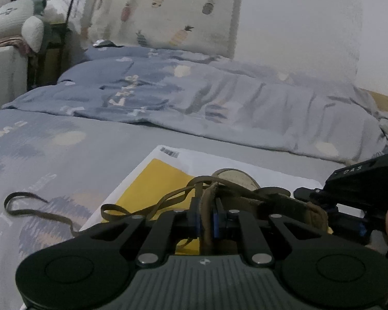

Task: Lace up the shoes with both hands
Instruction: 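Hold the lace with the left gripper while the right gripper moves away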

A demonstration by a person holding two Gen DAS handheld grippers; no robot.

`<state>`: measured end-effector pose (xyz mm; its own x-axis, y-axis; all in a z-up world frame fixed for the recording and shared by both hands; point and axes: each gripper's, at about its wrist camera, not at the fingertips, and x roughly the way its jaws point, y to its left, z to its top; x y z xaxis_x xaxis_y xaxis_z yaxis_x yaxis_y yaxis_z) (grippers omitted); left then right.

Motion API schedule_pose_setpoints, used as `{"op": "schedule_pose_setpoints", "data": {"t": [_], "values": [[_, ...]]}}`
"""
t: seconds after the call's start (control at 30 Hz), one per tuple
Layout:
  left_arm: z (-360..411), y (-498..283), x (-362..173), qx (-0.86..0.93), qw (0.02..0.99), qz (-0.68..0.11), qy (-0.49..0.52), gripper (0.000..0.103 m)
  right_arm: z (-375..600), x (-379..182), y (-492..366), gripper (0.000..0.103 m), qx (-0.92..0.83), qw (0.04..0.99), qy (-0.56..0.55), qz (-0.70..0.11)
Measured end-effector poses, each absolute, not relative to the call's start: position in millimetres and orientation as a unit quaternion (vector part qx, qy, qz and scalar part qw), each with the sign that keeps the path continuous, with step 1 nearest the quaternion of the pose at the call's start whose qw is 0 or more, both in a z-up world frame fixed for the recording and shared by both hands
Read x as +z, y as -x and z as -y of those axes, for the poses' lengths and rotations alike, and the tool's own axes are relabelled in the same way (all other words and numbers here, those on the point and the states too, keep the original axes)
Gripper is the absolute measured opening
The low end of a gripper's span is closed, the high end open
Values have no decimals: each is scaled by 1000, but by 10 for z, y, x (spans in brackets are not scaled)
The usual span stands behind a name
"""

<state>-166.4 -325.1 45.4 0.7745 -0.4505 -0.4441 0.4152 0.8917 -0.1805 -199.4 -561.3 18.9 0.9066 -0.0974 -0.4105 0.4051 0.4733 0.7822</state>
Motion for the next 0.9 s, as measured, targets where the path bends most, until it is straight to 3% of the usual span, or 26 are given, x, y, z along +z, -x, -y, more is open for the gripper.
{"op": "schedule_pose_setpoints", "data": {"t": [0.9], "values": [[3208, 1689, 438, -209, 942, -253, 73, 9, 6510, 629, 2795, 2, -311, 875, -352, -115]]}}
